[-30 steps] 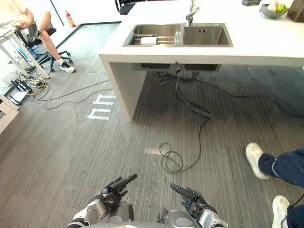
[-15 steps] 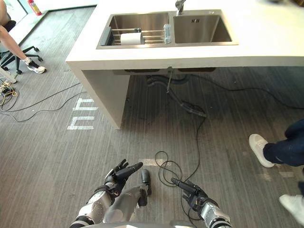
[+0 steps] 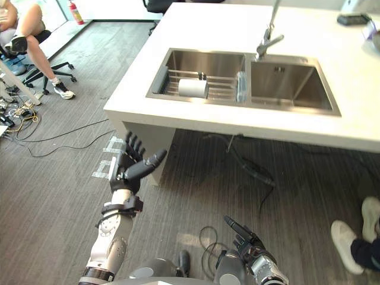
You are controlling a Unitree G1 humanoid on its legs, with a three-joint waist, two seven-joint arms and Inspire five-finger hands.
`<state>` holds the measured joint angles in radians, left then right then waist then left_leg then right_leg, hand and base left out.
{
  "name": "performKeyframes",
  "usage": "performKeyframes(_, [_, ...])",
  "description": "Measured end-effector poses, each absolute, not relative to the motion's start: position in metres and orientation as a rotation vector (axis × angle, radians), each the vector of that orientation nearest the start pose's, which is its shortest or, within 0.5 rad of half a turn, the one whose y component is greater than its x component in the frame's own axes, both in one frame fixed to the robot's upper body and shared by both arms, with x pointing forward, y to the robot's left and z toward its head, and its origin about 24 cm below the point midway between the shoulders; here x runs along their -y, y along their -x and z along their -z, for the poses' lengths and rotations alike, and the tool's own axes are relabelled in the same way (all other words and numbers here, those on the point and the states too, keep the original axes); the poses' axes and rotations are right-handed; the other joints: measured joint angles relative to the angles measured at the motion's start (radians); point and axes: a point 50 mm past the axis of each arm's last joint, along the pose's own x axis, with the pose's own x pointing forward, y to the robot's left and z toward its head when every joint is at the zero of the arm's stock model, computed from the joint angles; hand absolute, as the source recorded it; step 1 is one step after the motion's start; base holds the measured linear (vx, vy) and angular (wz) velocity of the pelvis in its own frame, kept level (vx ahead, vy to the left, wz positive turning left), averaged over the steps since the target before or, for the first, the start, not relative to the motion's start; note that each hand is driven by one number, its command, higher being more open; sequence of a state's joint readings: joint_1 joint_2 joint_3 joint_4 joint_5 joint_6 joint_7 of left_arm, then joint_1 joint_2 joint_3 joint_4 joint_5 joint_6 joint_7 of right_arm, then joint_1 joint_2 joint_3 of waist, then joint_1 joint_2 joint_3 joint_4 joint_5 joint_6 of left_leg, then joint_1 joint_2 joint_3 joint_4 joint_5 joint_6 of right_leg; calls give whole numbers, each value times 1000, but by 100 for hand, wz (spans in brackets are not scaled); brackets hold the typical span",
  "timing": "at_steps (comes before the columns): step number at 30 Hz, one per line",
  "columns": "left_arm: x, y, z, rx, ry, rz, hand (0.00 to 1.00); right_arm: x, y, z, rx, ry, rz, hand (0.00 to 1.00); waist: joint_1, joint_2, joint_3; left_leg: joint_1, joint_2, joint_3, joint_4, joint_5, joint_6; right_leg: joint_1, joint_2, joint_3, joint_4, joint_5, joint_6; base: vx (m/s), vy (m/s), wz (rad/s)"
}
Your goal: Walk over to the sink, pick up the cup, carry it to the dishwasher, place the cup inside the dishwasher, then close the dishwasher door
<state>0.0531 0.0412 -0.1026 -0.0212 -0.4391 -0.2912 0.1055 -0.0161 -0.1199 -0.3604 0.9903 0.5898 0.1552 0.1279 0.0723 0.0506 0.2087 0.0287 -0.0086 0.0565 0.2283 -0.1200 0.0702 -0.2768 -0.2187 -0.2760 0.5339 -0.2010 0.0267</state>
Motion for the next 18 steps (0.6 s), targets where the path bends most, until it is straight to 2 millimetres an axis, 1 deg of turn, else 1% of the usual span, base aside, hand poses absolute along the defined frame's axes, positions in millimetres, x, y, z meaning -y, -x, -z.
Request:
performKeyframes(1, [-152, -240, -62, 241, 440, -83, 100, 226, -134, 144, -892, -728, 486, 100, -3, -2, -1, -1, 14, -35, 51, -49, -21, 0, 3, 27, -56, 57, 6, 284, -359, 83])
performKeyframes(2, [-153, -239, -66, 259, 462, -83, 100, 224, -130, 145, -897, -737, 483, 100, -1, -15, -9, -1, 17, -65, 102, -99, -47, 6, -4, 54, -54, 140, 10, 292, -394, 85])
performKeyframes(3, [-154, -237, -68, 268, 476, -84, 100, 222, -127, 147, -904, -743, 484, 100, -1, -35, -17, 0, 11, -82, 125, -126, -61, 16, -12, 58, -45, 210, 17, 332, -468, 70])
performKeyframes(4, [-156, -235, -70, 285, 502, -87, 100, 219, -120, 150, -916, -749, 484, 100, 10, -46, -26, 0, 11, -101, 169, -183, -91, 42, -17, 45, -25, 174, 52, 320, -486, 38])
performKeyframes(5, [-154, -232, -72, 293, 534, -93, 100, 224, -119, 150, -917, -739, 488, 100, 18, -30, -27, -8, 39, -108, 194, -208, -104, 49, 2, 33, -25, 132, 47, 323, -512, 24])
performKeyframes(6, [-146, -229, -77, 306, 578, -84, 100, 230, -117, 148, -910, -725, 483, 100, 20, 1, -30, -15, 79, -121, 198, -213, -121, 46, 37, 1, -12, 103, 27, 215, -365, 5])
performKeyframes(7, [-144, -229, -78, 310, 583, -80, 100, 230, -117, 148, -910, -726, 480, 100, 20, 1, -30, -14, 85, -123, 194, -212, -122, 46, 42, -4, -10, 95, 22, 165, -309, 2])
performKeyframes(8, [-135, -229, -83, 314, 591, -44, 100, 228, -116, 149, -919, -719, 467, 100, 21, 0, -31, 8, 109, -126, 156, -197, -145, 49, 64, -19, -11, 72, 3, 119, -240, -2])
performKeyframes(10, [-126, -229, -83, 291, 573, -1, 100, 227, -114, 150, -929, -717, 458, 100, 19, 2, -41, 24, 133, -124, 104, -179, -150, 50, 90, -27, -30, 58, -7, 153, -255, -7])
performKeyframes(11, [-123, -229, -82, 276, 563, 9, 100, 226, -114, 150, -931, -720, 455, 100, 16, 7, -47, 32, 139, -123, 81, -170, -145, 48, 98, -28, -35, 53, -10, 167, -210, -9])
performKeyframes(12, [-120, -230, -79, 257, 560, 18, 100, 226, -113, 150, -933, -724, 452, 100, 13, 6, -51, 42, 148, -119, 54, -159, -142, 45, 106, -28, -35, 40, -11, 108, -107, -7])
performKeyframes(14, [-119, -230, -78, 249, 556, 19, 100, 226, -111, 150, -937, -723, 445, 100, 12, 5, -59, 41, 151, -108, 52, -149, -135, 38, 109, -25, -33, 30, -13, 132, -91, -4])
performKeyframes(16, [-120, -230, -77, 247, 531, 13, 100, 226, -110, 151, -940, -722, 445, 100, 11, 3, -64, 27, 154, -73, 88, -144, -134, 37, 106, -25, -26, 16, -13, 124, -51, 5])
performKeyframes(17, [-121, -230, -77, 245, 512, 8, 100, 227, -109, 151, -944, -720, 449, 100, 4, 3, -65, -4, 154, -66, 160, -143, -135, 48, 101, -31, -28, 12, -15, 95, -25, 20])
performKeyframes(18, [-122, -230, -76, 244, 503, 4, 100, 227, -106, 152, -955, -719, 454, 100, 2, 3, -65, -42, 160, -48, 257, -133, -152, 72, 99, -37, -41, 10, -17, 90, -17, 25])
